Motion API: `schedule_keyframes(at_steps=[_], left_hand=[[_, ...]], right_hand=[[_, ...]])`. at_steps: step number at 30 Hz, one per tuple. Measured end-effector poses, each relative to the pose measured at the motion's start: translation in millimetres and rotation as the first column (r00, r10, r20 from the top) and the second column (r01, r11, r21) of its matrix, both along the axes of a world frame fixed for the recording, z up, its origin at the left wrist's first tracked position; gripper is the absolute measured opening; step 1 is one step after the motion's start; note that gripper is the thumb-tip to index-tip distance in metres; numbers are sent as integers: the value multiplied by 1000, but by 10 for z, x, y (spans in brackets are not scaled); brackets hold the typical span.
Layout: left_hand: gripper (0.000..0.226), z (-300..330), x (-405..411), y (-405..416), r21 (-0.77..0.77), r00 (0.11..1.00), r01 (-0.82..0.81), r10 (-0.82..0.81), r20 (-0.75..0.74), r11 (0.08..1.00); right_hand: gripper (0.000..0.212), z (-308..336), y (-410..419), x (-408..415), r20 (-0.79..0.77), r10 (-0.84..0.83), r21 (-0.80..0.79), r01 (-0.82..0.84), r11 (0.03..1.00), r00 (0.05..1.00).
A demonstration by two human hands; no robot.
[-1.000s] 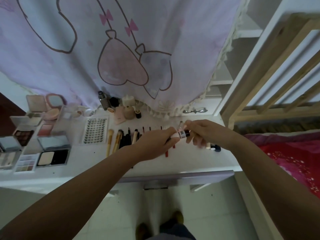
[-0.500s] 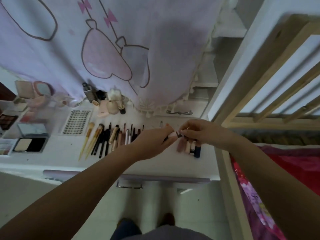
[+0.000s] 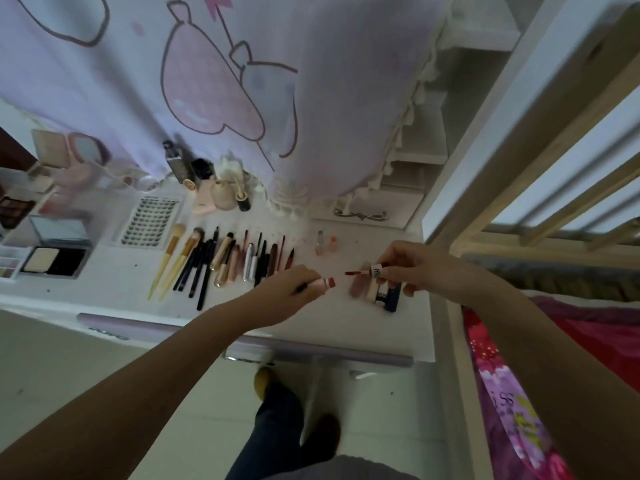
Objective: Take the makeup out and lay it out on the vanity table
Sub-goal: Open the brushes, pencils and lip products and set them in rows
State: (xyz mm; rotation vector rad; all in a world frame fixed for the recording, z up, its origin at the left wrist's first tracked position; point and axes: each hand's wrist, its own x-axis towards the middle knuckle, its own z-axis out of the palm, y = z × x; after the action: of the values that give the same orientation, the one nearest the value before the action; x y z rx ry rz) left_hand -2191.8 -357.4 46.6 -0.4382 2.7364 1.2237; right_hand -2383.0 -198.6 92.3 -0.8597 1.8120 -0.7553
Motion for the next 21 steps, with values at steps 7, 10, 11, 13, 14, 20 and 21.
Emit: schedule_keyframes(at_steps=[7, 10, 11, 13, 14, 20, 21], left_hand=[[30, -356, 137, 30, 568, 859, -459, 505, 86, 683], [31, -494, 60, 57, 639, 783, -534, 610, 125, 554], [29, -517, 18, 64, 652, 766, -549, 627, 142, 522], [26, -572, -67, 75, 695, 740, -566, 646, 190, 444], [26, -590, -102, 80, 723, 731, -564, 649, 212, 400], [19, -695, -224, 3, 852, 699, -502, 649, 300, 147], [19, -702, -223, -6, 855, 697, -501, 648, 305, 136]], right_hand=[[24, -517, -18, 145, 543, -299, 25, 341, 940, 784], [20, -770, -98, 335, 643, -414, 80, 481, 873, 644], [18, -832, -140, 399, 642, -434, 80, 507, 858, 633], [16, -951, -246, 493, 591, -447, 43, 527, 849, 672], [15, -997, -301, 521, 543, -448, 11, 527, 850, 710], [16, -1269, -560, 495, -9, -464, -219, 451, 865, 886], [15, -1308, -582, 477, -115, -461, -244, 425, 872, 880]])
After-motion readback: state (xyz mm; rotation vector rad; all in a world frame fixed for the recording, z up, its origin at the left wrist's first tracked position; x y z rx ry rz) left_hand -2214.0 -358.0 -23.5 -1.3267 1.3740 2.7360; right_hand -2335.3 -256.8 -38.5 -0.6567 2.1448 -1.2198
